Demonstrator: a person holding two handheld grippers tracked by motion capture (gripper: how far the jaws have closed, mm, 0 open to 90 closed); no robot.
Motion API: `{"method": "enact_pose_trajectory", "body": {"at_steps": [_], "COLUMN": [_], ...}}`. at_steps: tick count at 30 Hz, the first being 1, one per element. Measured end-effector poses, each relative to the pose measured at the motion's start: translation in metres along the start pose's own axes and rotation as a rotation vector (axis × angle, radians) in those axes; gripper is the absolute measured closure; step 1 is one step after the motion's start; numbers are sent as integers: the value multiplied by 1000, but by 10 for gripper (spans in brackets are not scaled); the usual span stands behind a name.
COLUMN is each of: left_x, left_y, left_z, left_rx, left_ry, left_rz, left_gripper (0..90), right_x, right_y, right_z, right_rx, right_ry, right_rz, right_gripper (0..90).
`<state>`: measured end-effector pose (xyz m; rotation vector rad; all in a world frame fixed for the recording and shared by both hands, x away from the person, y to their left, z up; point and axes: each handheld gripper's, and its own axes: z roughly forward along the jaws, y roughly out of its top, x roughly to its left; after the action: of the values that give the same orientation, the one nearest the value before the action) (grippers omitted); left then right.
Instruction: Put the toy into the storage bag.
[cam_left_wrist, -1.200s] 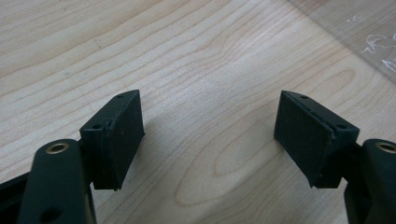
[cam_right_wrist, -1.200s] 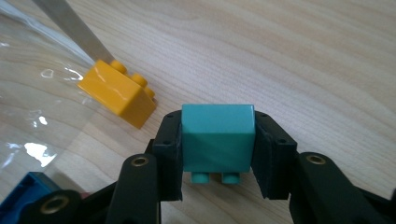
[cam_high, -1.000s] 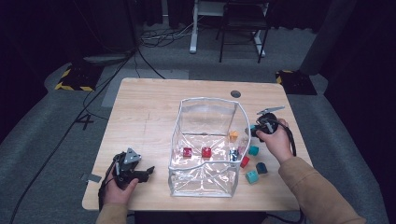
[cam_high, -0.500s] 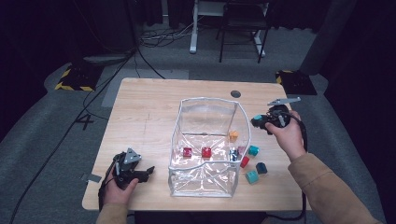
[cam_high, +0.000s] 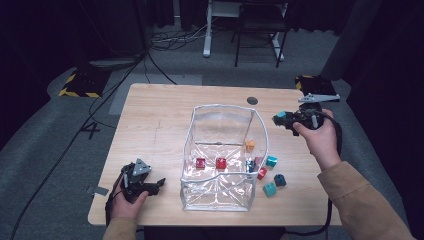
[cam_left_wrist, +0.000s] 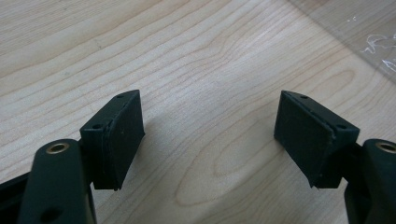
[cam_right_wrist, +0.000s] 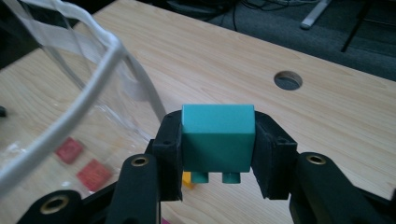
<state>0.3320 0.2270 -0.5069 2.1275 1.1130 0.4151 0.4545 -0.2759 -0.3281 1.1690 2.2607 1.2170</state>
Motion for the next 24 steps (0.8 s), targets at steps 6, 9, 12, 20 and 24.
{"method": "enact_pose_trajectory", "body": {"at_steps": [6, 9, 12, 20, 24], "left_x": [0, 0, 0, 0, 0], "left_y": [0, 0, 0, 0, 0], "left_z": [0, 0, 0, 0, 0], "left_rx": [0, 0, -1, 0, 0], "left_ry": [1, 0, 0, 0, 0], "left_rz": [0, 0, 0, 0, 0], "left_gripper": [244, 244, 244, 244, 244], "right_x": [9, 13, 18, 32, 45], "right_y": [12, 17, 20, 27, 31], "right_z": [-14, -19, -24, -26, -20], "right_rx": [-83, -103, -119, -166, -154], "right_ry": [32, 39, 44, 68, 106], "right_rz": [-16, -29, -42, -62, -78], "right_gripper": [587, 587, 587, 587, 587]}}
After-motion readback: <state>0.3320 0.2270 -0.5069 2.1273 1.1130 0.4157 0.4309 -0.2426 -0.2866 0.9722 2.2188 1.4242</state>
